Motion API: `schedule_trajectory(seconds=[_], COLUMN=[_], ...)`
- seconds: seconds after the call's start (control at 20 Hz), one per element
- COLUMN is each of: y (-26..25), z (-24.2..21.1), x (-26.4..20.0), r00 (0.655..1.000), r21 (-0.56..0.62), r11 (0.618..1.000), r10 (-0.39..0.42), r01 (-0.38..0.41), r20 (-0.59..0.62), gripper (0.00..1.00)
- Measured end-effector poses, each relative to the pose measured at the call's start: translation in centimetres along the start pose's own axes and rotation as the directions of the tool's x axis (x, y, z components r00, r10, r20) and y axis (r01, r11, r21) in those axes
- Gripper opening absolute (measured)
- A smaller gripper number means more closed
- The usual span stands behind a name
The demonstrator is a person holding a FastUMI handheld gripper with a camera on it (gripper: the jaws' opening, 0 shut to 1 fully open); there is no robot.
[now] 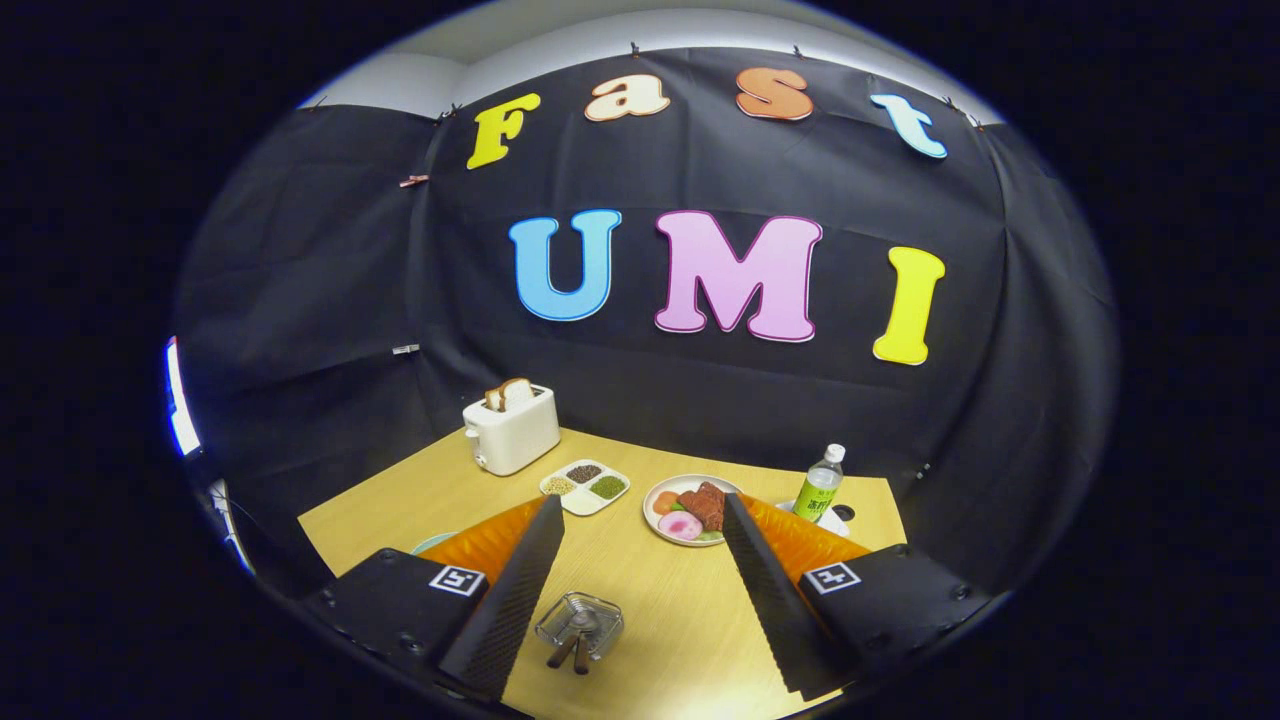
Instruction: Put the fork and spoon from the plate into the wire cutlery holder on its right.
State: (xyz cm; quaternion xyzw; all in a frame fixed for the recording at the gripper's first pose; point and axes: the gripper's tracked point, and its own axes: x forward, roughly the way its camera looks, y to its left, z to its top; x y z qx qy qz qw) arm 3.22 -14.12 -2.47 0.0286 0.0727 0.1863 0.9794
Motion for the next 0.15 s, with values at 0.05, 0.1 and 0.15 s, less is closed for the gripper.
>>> schedule_trajectory(seconds=[0.05,0.1,0.15], y=[0.1,0.54,0.8], z=[0.1,0.17,0.16], x=[-0.06,-0.03,0.03], r00=[1.0,1.0,0.999], r21=[-0.004,-0.006,-0.01], r11=[1.0,1.0,0.999], r10=[0.007,0.022,0.035], r01=[-0.007,-0.022,-0.035], r20=[0.003,0.006,0.007], gripper=[0.99,0.99,0.99])
